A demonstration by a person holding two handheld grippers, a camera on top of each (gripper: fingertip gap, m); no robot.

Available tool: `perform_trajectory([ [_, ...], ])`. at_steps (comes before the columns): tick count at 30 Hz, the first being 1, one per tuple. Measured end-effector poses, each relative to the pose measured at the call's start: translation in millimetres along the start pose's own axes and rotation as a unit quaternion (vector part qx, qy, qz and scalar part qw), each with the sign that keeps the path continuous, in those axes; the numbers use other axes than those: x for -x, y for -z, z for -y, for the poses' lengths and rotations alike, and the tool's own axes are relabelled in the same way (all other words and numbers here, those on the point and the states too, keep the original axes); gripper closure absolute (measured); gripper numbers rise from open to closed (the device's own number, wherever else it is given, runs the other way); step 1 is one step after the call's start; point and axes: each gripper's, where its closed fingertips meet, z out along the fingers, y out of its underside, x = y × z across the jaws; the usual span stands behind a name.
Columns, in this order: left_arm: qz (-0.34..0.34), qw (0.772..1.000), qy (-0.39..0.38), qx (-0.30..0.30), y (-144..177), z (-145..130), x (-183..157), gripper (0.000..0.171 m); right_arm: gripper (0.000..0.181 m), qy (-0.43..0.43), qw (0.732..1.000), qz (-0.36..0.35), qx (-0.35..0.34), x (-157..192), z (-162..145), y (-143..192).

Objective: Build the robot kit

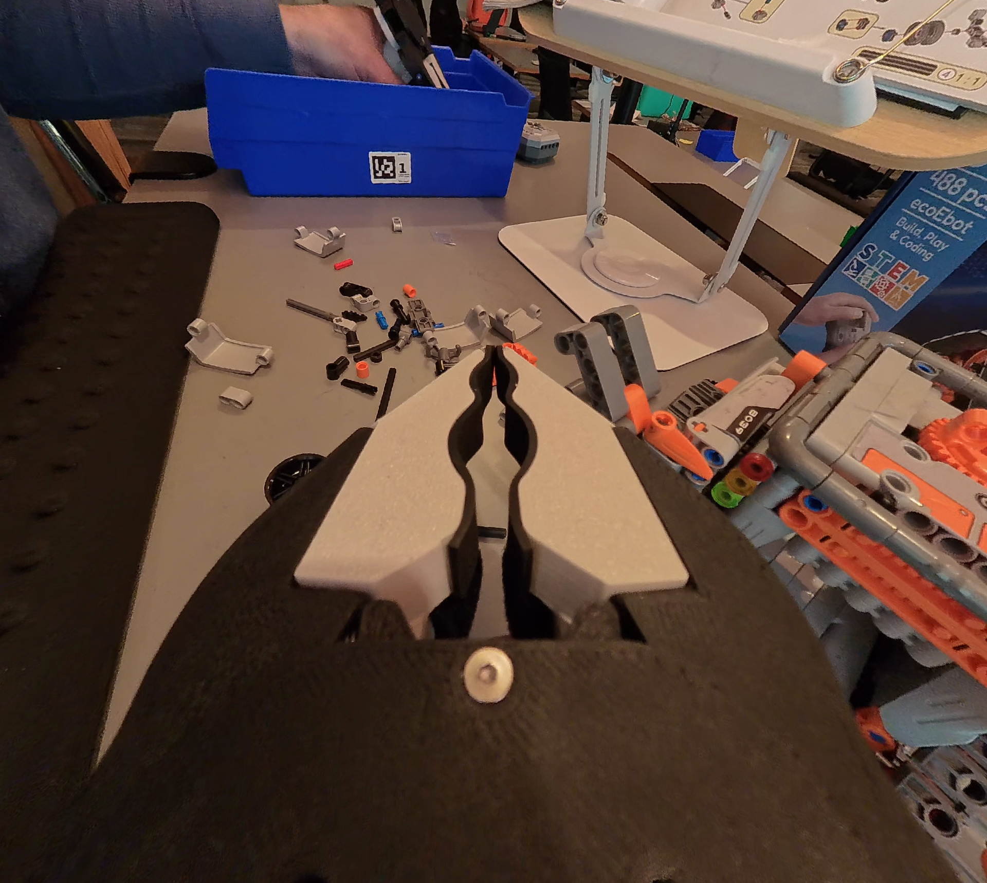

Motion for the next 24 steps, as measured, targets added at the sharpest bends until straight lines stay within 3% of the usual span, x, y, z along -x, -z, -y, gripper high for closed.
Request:
perform_trajectory([
  [3, 0.006, 1.0, 0.003, 0.001, 5, -5, 5, 0.171, 0.181, -0.001, 1.0, 0.002, 0.002, 0, -1, -1],
  [5, 0.002, 1.0, 0.003, 0.008, 3, -9, 5, 0.156, 0.181, -0.002, 1.0, 0.004, 0.004, 1, -2, -2],
  [7, 0.001, 1.0, 0.0, 0.017, 0, -11, 5, 0.152, 0.181, -0.002, 1.0, 0.005, 0.005, 1, -3, -2],
  [24, -0.035, 0.998, -0.032, 0.04, -6, -11, -5, 0.158, 0.181, -0.005, 1.0, 0.004, 0.007, 0, -4, -2],
])
